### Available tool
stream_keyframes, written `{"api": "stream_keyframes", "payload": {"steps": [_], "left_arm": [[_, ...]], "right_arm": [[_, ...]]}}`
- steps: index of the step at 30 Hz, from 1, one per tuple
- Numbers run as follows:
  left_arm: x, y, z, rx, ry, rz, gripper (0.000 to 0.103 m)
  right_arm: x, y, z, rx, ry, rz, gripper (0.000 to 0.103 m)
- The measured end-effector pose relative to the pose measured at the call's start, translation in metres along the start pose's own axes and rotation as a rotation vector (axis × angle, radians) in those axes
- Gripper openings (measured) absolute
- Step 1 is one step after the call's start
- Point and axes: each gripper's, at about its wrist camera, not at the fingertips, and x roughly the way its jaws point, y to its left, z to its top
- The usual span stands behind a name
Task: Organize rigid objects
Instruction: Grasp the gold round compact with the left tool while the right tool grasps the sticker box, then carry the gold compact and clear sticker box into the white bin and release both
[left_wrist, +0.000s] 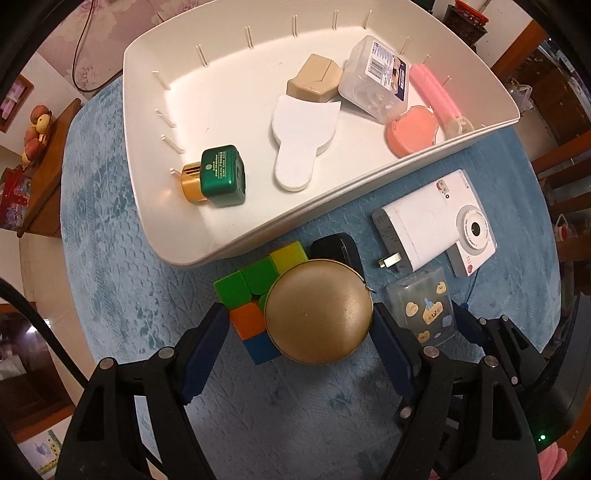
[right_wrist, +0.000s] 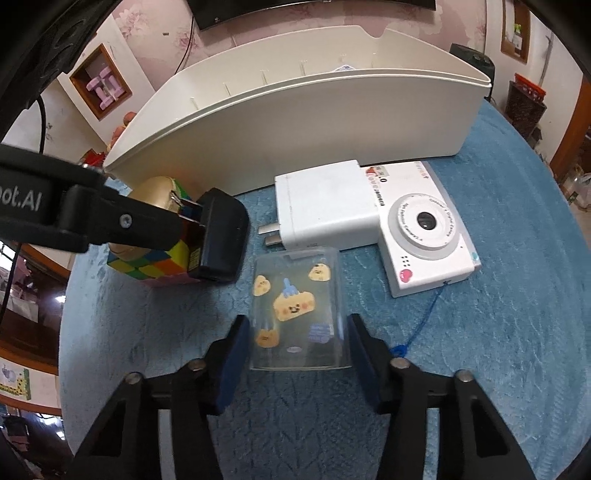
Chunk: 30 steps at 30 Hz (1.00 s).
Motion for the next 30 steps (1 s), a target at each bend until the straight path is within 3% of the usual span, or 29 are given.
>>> {"api": "stream_keyframes", "payload": {"steps": [12, 22, 30], "left_arm": [[-0.001, 0.029, 0.004, -0.029, -0.017, -0.030, 0.059], [-0.003, 0.064, -0.004, -0.118, -0.017, -0.126, 0.059], [-0.012, 0.099, -0.031, -0.215, -0.024, -0.120, 0.058]], "right_arm": [[-0.009, 0.005, -0.011, 0.021, 0.048, 0.033, 0.051], [-0.010, 0.023, -0.021, 0.034, 0.131, 0.104, 0.050], [-0.010, 0.056, -0.010, -0.092, 0.172, 0.160, 0.050]]}}
